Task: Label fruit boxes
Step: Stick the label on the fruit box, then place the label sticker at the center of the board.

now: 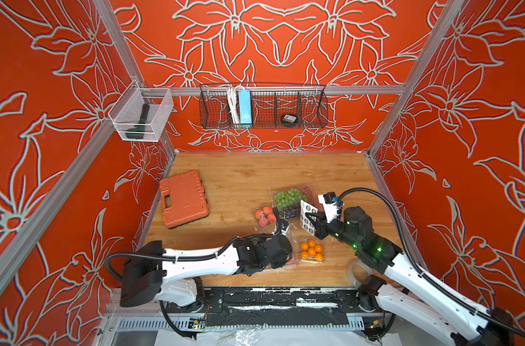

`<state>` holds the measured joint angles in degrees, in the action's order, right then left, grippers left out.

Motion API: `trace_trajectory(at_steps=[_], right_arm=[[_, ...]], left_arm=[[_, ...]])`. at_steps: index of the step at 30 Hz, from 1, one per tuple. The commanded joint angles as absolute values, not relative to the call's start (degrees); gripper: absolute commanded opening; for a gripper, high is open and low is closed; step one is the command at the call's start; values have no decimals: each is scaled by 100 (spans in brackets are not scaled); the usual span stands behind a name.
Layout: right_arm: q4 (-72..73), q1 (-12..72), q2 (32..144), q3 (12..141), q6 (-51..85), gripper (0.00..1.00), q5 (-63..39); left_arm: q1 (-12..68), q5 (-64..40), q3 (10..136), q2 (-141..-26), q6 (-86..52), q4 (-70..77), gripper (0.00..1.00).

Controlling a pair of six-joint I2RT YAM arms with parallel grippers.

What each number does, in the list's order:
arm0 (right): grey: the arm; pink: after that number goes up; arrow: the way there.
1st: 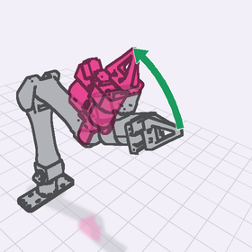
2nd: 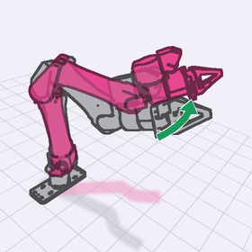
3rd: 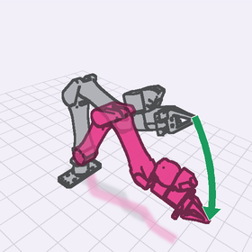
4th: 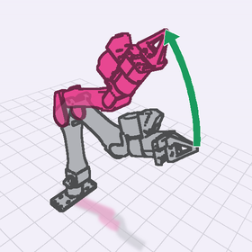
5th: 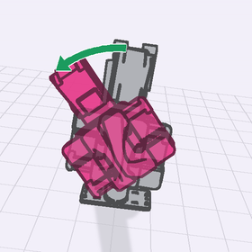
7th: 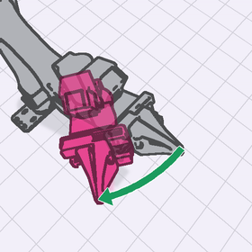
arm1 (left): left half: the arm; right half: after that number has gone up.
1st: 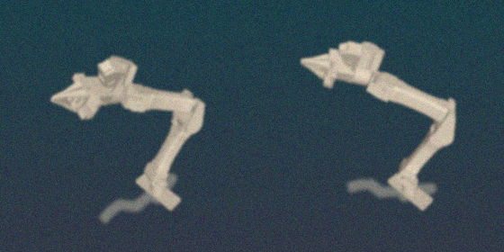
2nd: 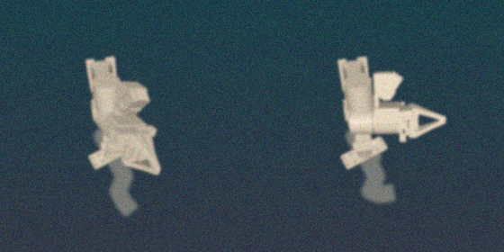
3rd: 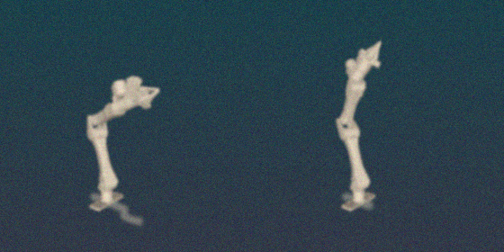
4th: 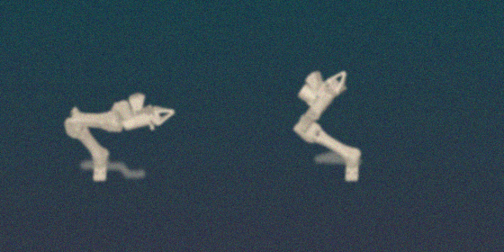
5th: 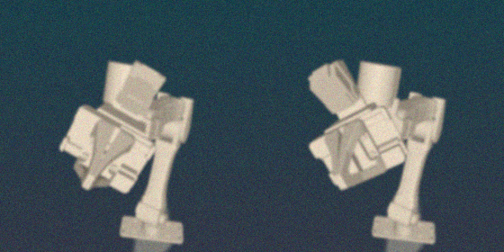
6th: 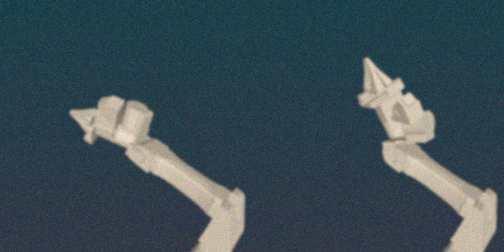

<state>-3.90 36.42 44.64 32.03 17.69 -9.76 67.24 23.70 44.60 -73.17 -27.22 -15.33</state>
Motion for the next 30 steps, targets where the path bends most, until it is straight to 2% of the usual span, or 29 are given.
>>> trace_trajectory(at_steps=[1, 2, 5, 10, 14, 20, 26, 30], right_arm=[[-245, 3652, 4576, 3096, 1916, 0, -1358], [-39, 3654, 4625, 3042, 1871, 0, -1670], [369, 3656, 4699, 3003, 1830, 0, -2483], [760, 3656, 4612, 2968, 1919, 0, -3223], [1331, 3656, 4740, 2961, 2103, 0, -4083], [1595, 3656, 4752, 2985, 2156, 0, -4611], [1976, 3656, 4743, 2985, 2317, 0, -5125], [2179, 3656, 4752, 2974, 2422, 0, -5300]], left_arm=[[6443, 2375, 4024, -6629, -2716, -763, 67], [6261, 1991, 3757, -6366, -2416, -239, 70], [5378, -13, 2890, -5723, -1784, 1455, 74], [5120, -1474, 2293, -4870, -927, 2635, 80], [5008, -1780, 2263, -4800, -660, 2889, 81], [4465, -2668, 2235, -4895, -773, 3319, 84], [4345, -3195, 2303, -4865, -831, 3382, 77], [4341, -3612, 2319, -4860, -811, 3435, 63]])
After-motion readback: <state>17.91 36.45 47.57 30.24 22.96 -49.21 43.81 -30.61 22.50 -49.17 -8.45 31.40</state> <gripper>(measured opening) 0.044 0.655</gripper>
